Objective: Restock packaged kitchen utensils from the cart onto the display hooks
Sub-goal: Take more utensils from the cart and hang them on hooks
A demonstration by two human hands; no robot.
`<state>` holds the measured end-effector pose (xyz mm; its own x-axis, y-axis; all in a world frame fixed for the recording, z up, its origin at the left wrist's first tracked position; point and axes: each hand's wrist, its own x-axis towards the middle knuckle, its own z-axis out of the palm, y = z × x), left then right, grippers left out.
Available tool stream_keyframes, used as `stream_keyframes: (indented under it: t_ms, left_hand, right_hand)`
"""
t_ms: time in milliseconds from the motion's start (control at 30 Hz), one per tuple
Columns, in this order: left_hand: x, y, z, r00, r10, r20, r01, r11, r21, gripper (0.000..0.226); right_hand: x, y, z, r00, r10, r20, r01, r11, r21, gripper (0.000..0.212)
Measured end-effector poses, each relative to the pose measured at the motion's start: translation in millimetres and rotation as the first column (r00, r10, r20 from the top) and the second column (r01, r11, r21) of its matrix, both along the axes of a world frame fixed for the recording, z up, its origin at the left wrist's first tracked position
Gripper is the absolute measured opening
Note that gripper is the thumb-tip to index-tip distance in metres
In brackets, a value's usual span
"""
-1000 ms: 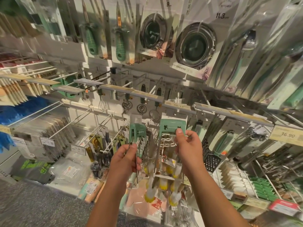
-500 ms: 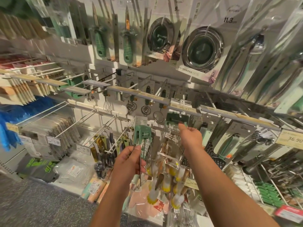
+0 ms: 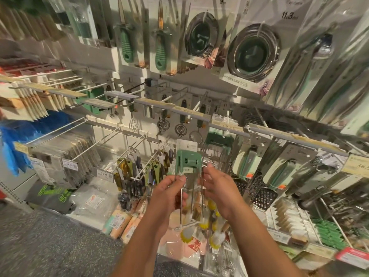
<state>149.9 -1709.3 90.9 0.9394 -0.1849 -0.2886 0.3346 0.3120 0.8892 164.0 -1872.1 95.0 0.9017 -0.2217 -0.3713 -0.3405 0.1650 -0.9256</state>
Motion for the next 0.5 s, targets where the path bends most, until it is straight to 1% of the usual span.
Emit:
stream_keyframes:
  t_ms: [100, 200, 333, 400, 500]
  left_hand:
    - [-2, -2, 1, 0.999, -0.038, 0.019, 0.038, 0.999, -0.019, 0.016]
    - [-1, -2, -1, 0.998, -0.049, 0.035, 0.049, 0.999, -0.002, 0.023]
    - [0, -3, -3, 0.997, -0.054, 0.053, 0.054, 0.998, -0.008, 0.028]
    - [0, -5, -4, 0.996, -0.061, 0.072, 0.061, 0.998, -0.003, 0.027]
    - [1, -9, -4, 0.991, -0.107, 0.08, 0.108, 0.994, -0.012, 0.037]
  right_hand:
    - [-4, 3, 2, 1.0, -0.014, 0.021, 0.012, 0.997, 0.08, 0.042]
    - [-7, 3, 4, 0.998, 0.0, 0.068, -0.004, 0.998, 0.06, 0.042]
    - [-15, 0, 4, 0.991, -0.03, 0.131, 0.016, 0.994, 0.106, 0.039]
    - [-18, -2, 4, 0.985, -0.05, 0.168, 0.036, 0.995, 0.089, 0.033]
    - [-23, -5, 6, 0.958, -0.093, 0.27, 0.099, 0.995, -0.01, 0.025]
